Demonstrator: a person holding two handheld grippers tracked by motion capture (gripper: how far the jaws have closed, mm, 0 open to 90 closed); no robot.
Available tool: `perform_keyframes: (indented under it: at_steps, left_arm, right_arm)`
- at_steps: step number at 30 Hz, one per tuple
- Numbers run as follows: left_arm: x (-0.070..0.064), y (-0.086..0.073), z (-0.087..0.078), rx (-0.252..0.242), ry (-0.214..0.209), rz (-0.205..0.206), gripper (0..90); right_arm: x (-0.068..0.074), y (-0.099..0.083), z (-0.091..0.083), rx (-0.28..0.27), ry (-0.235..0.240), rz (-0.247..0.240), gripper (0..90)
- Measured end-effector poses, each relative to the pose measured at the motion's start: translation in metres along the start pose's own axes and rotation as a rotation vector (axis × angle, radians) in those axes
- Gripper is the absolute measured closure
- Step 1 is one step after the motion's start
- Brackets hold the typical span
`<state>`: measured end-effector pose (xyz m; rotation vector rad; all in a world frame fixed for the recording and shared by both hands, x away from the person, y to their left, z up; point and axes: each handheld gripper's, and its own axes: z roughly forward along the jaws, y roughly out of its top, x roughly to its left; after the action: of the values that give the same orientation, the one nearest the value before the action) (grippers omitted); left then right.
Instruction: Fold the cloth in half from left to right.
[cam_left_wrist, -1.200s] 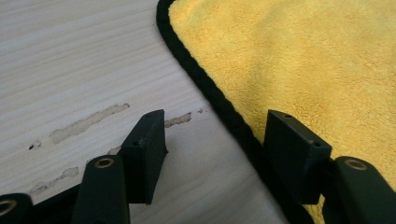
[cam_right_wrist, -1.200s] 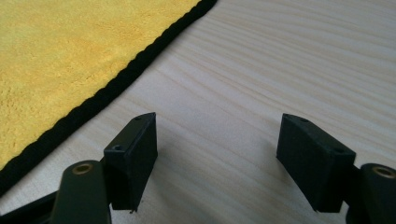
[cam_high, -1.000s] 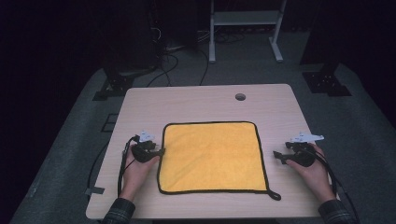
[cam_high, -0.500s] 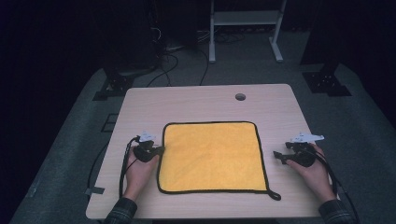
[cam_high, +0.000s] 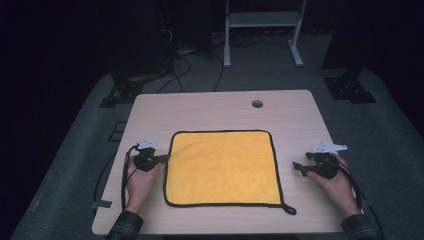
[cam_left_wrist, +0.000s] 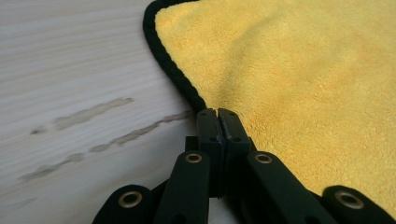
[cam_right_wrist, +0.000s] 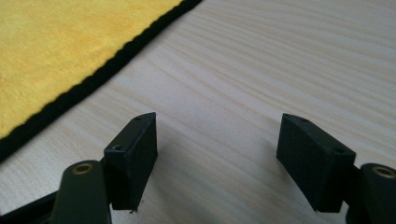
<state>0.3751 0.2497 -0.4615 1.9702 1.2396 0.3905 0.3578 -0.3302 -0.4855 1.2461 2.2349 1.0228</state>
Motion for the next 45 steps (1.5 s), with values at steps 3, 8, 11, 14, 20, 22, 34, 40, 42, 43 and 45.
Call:
perform_keyframes:
  at_steps: [3,8,11,14,20,22,34,40,42,43,45]
  left_arm:
    - [0.008,-0.001,-0.007,-0.009,0.021,-0.016,89.2]
    - [0.018,-0.002,-0.017,-0.026,0.046,-0.036,89.1]
    - [0.017,0.0,-0.021,-0.066,-0.001,-0.066,89.1]
    - [0.016,0.003,-0.024,-0.094,-0.055,-0.085,89.1]
    - [0.007,0.009,-0.021,-0.135,-0.152,-0.099,88.9]
    - [0.004,0.011,-0.019,-0.143,-0.174,-0.098,88.9]
    - [-0.019,0.026,-0.007,-0.168,-0.281,-0.08,88.8]
    - [-0.031,0.034,0.003,-0.169,-0.322,-0.073,88.7]
    - [-0.034,0.037,0.005,-0.167,-0.33,-0.061,88.8]
    - [-0.036,0.038,0.007,-0.171,-0.336,-0.066,88.8]
    - [-0.039,0.04,0.009,-0.169,-0.348,-0.059,88.8]
  right_arm:
    - [0.0,0.0,0.0,0.0,0.001,0.0,27.8]
    - [0.0,0.0,0.0,0.0,0.0,0.0,27.8]
    - [0.0,0.0,0.0,0.0,0.001,-0.001,27.8]
    - [0.0,0.0,0.0,0.0,0.001,-0.001,27.8]
    - [0.0,0.0,0.0,0.0,0.001,-0.002,27.8]
    - [0.0,0.0,0.0,0.0,0.001,-0.002,27.8]
    - [0.0,0.0,0.0,0.0,0.003,-0.002,27.3]
    - [0.0,0.0,0.0,0.0,0.004,-0.002,27.3]
    - [0.0,0.0,0.0,0.001,0.004,-0.002,27.2]
    - [0.0,0.0,0.0,0.001,0.004,-0.002,27.2]
    - [0.0,0.0,0.0,0.001,0.004,-0.002,27.1]
